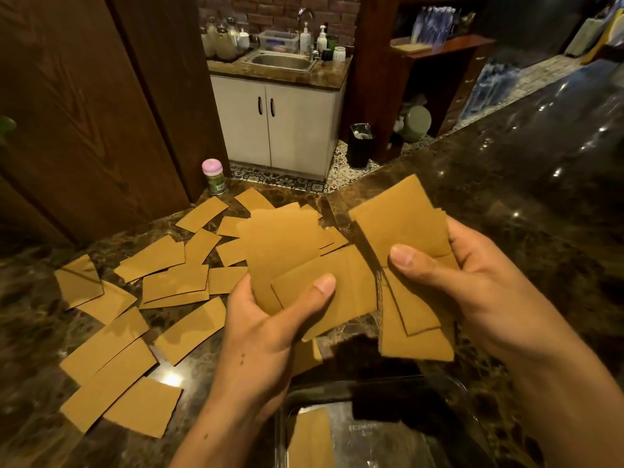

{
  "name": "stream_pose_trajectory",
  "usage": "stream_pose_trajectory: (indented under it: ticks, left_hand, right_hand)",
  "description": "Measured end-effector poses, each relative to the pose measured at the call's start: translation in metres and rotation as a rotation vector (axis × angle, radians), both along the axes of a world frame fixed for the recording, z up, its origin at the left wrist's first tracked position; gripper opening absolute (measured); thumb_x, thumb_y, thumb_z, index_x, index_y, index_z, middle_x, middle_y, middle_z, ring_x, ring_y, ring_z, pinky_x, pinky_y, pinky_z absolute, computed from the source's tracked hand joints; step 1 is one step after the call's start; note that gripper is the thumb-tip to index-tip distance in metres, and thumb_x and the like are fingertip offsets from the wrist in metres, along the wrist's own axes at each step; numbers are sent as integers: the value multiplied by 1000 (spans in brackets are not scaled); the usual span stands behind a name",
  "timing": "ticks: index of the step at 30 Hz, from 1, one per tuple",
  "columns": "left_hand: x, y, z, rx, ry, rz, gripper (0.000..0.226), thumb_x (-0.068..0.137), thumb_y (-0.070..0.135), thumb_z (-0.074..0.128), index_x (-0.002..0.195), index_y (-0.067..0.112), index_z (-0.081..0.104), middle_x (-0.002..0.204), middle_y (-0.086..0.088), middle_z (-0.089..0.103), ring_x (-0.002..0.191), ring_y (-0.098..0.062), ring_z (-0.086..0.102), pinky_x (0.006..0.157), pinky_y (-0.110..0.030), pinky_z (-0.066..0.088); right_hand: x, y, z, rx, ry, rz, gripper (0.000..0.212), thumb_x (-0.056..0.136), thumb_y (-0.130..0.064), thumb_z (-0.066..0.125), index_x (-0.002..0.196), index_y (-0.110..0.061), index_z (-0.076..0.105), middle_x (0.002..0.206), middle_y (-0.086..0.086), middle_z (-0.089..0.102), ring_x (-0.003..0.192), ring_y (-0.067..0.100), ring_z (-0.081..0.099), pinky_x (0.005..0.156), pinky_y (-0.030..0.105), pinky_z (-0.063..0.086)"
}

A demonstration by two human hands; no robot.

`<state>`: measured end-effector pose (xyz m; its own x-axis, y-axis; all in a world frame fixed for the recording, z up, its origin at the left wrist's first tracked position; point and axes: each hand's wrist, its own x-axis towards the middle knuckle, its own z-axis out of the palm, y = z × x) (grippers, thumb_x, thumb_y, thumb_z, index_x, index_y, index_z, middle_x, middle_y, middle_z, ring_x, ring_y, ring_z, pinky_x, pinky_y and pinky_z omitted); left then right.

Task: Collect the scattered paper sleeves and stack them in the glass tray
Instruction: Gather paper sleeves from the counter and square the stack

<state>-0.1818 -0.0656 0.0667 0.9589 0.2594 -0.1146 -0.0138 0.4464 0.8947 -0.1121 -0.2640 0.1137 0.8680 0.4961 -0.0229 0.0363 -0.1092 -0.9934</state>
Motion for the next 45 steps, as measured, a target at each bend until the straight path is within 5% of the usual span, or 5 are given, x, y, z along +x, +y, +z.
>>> stream_pose_trajectory:
  ticks: [19, 26, 35, 40, 45]
  left_hand:
    - [5, 1, 4, 160, -13, -19, 30, 69, 32, 76, 95, 20, 71, 94, -4, 79, 87, -23, 76, 71, -34, 60]
    - [0, -9, 9, -32, -8, -84, 18, 86, 21, 58, 99, 15, 68, 89, -6, 80, 78, -20, 77, 64, -30, 61]
    - [4, -7, 8, 62, 12, 69, 31, 70, 17, 77, 100, 18, 69, 96, -4, 79, 89, -23, 76, 70, -33, 61]
    - [3, -6, 5, 140, 100, 5, 24, 73, 37, 73, 92, 23, 74, 97, -3, 79, 92, -23, 76, 81, -43, 59]
    - [1, -5, 14, 2, 189, -182, 45, 75, 60, 55, 87, 25, 81, 87, -7, 79, 83, -19, 74, 78, -40, 55]
  right_hand:
    - [-16, 6, -20, -49, 72, 162, 16, 82, -24, 80, 91, -14, 73, 82, -4, 73, 72, 9, 70, 65, 19, 56]
    - [-20, 20, -29, 474, 365, -193, 46, 82, -24, 71, 125, -8, 65, 108, 21, 78, 84, 27, 79, 71, 38, 65]
    - [-28, 31, -36, 473, 442, -146, 43, 78, -23, 77, 118, -8, 74, 120, 22, 74, 106, 35, 72, 91, 48, 60]
    - [-26, 26, -30, 428, 256, -141, 28, 76, -22, 76, 103, -19, 80, 106, 14, 79, 92, 27, 77, 75, 36, 64]
    - [-20, 7, -15, 226, -382, -79, 36, 76, -4, 83, 100, -30, 80, 99, -9, 80, 94, 11, 77, 76, 23, 62]
